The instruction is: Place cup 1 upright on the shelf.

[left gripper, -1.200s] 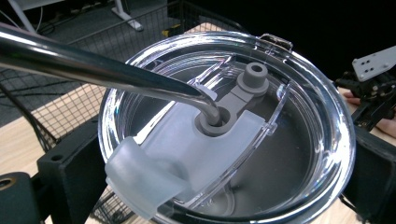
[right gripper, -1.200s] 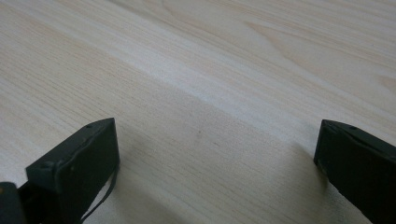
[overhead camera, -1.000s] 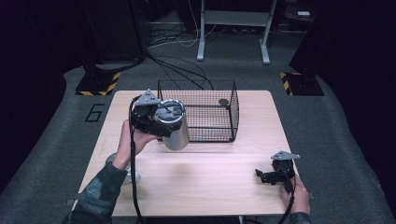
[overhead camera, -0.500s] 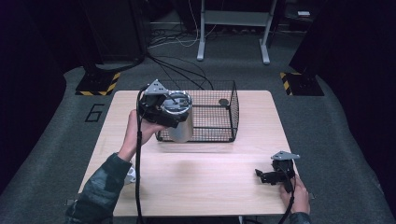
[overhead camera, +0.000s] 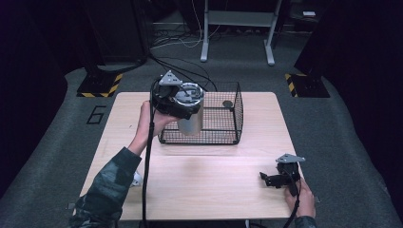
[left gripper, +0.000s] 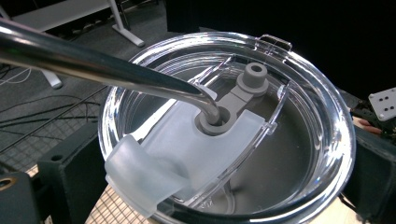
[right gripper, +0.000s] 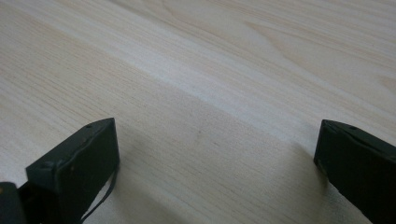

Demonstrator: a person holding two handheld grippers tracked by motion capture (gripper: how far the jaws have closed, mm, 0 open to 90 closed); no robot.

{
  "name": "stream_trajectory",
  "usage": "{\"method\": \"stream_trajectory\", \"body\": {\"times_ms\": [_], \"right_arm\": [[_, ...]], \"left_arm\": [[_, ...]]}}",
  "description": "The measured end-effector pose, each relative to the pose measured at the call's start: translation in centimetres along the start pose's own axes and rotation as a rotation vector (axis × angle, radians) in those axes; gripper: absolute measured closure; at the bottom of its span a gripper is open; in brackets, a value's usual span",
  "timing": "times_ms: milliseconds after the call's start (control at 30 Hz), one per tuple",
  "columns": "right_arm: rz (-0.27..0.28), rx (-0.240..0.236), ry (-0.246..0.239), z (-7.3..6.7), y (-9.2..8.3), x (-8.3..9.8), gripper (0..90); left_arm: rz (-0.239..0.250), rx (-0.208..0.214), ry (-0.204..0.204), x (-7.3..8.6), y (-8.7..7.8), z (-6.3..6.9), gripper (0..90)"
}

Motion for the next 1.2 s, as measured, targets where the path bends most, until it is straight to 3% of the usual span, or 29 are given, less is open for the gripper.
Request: {"method": "stream_trajectory", "body": {"times_ms": [567,1200], "right_arm": [[0.003,-0.002,-0.005,0.0,0.0,0.0,0.0],[0.002,-0.005,-0.001,0.0,-0.1,0.0,0.0]], "left_arm": [[0.005,-0.024,-0.016,-2.2,3.4,-0.9,3.9],[-0.036,-0.043,-0.021,-3.2,7.4,-1.4,3.9]]}}
Point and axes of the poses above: each handheld gripper's, and its own axes: y roughly forward along the jaws, x roughly out of its underside, z roughly to its right, the point moved 7 cm from there along y, roughly forward along the jaws, and after that the axes turned 11 degrees about -y, right-handed, at the moved point
